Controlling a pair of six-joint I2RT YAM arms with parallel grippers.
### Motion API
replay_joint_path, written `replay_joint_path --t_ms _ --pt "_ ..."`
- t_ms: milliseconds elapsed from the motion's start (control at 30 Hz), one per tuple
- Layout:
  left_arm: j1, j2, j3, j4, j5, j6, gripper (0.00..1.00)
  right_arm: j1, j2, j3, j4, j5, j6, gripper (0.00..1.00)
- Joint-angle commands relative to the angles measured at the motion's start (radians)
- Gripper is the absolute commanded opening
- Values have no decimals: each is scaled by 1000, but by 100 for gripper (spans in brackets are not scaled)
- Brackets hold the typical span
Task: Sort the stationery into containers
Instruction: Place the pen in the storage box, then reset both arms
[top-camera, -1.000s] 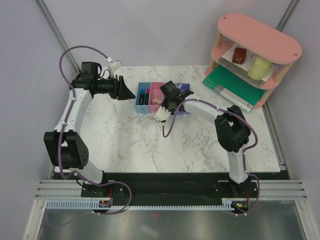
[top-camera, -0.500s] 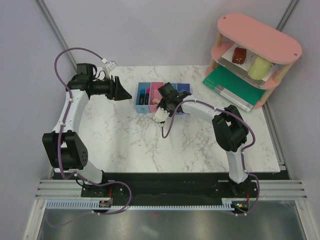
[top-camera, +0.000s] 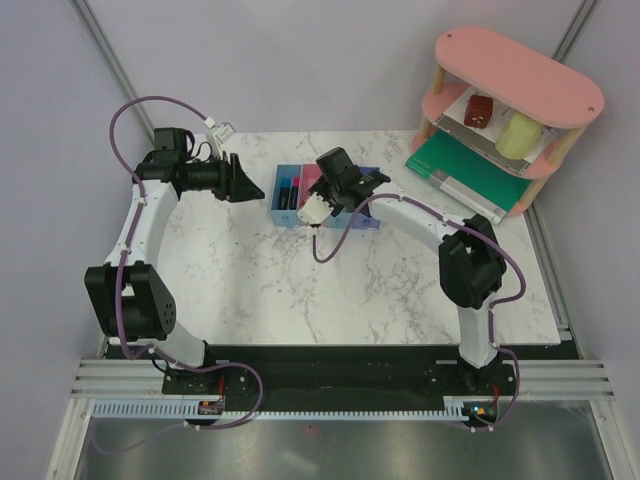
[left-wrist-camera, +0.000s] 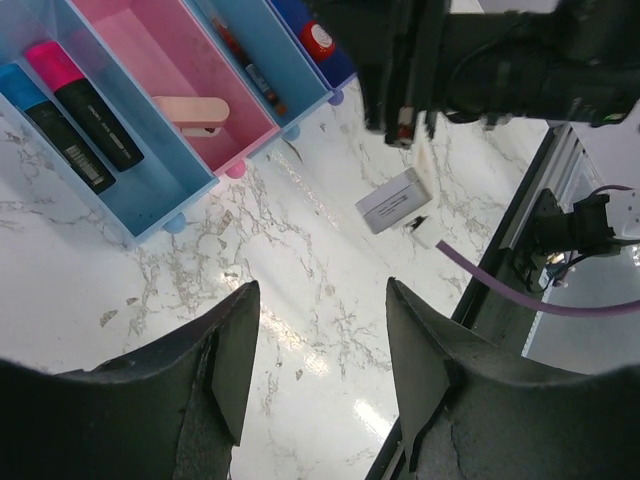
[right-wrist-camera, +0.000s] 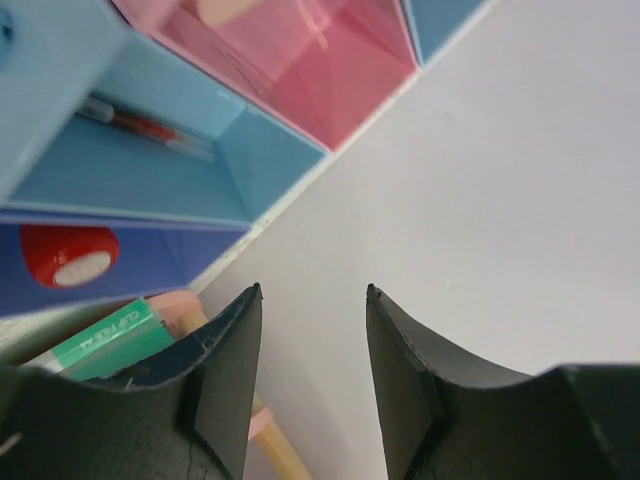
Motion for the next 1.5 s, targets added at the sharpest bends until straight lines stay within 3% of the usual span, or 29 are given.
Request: replay_joint_path --t_ms 0,133,300,467,500,633,733,867,967,1100,1467 --pt "5 -60 -10 33 14 52 60 6 -169 55 -37 24 178 54" --pt "5 -106 -19 34 3 67 65 4 -276 72 -155 16 392 63" --pt "6 -183 -57 34 -31 95 72 -28 -373 121 -356 -109 812 98" --pt "6 -293 -108 13 -86 93 84 -71 -575 -67 -366 -197 1081 98" --pt "6 -313 -117 10 -98 93 99 -79 -607 -95 -346 -209 1123 98" --pt "20 -419 -151 -3 -163 84 100 -135 -745 -187 -323 -219 1365 98" --pt "31 -519 -177 -9 -152 83 100 -195 -779 -213 -396 -209 1440 98" --pt "31 -626 -233 -15 -172 47 100 -325 -838 -265 -491 -405 1512 98" --pt "29 -671 -279 -18 -264 -2 100 -387 -873 -302 -528 -485 1569 98" --pt "31 -711 -326 -19 -388 -17 100 -392 -904 -363 -490 -413 1646 98" --pt "31 -735 -349 10 -418 -45 100 -395 -977 -407 -402 -352 1671 98"
